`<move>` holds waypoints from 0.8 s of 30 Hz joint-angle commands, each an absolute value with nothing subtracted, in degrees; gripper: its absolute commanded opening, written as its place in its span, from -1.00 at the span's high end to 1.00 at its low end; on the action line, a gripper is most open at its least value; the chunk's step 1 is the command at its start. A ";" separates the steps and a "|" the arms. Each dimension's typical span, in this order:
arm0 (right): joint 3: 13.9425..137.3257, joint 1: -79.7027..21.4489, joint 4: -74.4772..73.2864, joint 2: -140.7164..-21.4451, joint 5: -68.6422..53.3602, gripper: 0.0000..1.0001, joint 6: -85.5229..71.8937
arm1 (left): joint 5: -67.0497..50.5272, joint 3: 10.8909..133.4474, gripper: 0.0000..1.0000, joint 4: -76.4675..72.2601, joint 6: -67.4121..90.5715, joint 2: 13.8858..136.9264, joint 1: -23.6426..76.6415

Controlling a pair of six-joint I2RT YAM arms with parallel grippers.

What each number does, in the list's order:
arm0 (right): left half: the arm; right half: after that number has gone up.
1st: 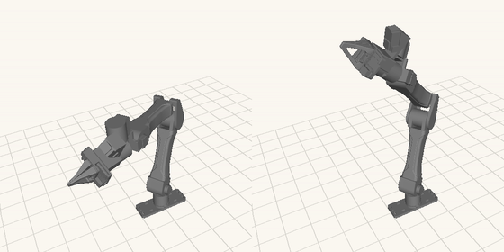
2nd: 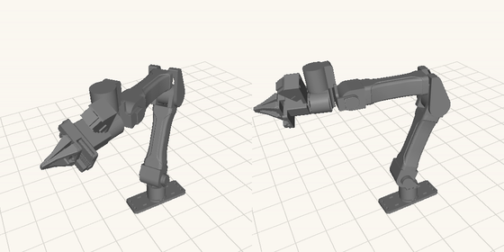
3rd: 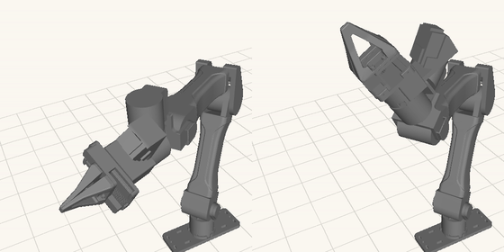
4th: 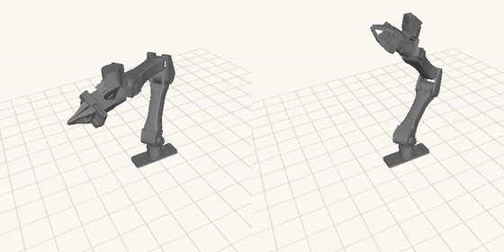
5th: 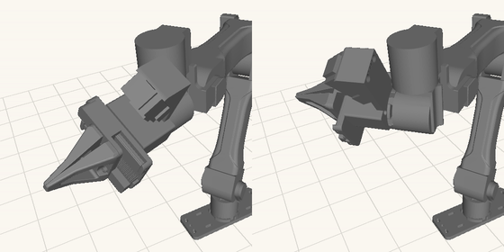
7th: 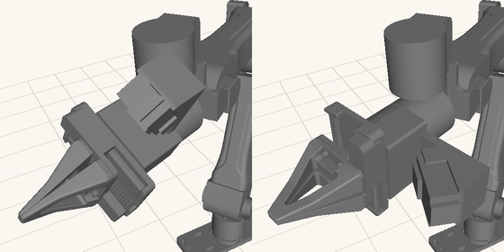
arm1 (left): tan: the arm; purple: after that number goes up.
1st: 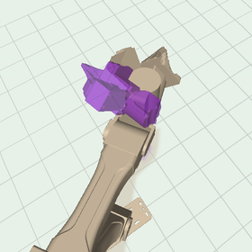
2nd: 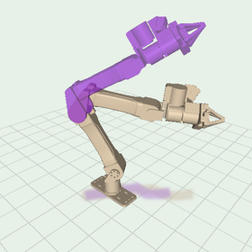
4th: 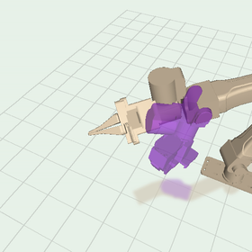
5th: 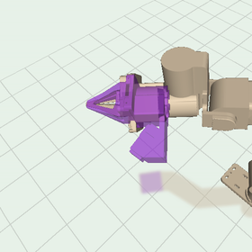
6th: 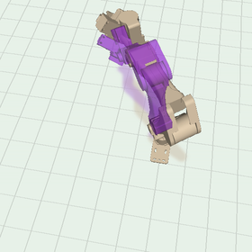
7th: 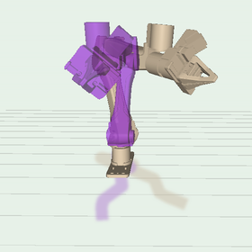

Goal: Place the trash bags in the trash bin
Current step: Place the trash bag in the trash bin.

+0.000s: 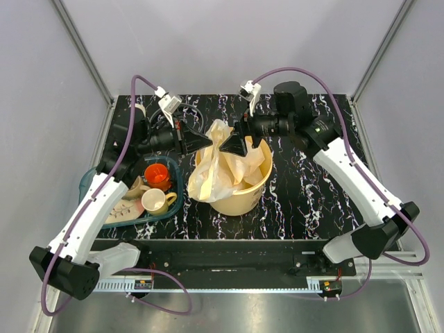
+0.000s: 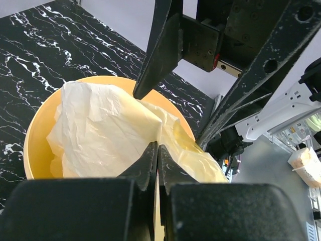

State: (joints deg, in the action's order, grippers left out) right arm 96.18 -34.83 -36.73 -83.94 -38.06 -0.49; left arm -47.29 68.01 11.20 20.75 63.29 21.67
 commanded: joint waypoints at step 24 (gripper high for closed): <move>95.54 -39.64 -32.26 -83.41 -33.66 -0.53 24.61 | -53.96 72.33 1.00 15.47 17.31 65.21 21.18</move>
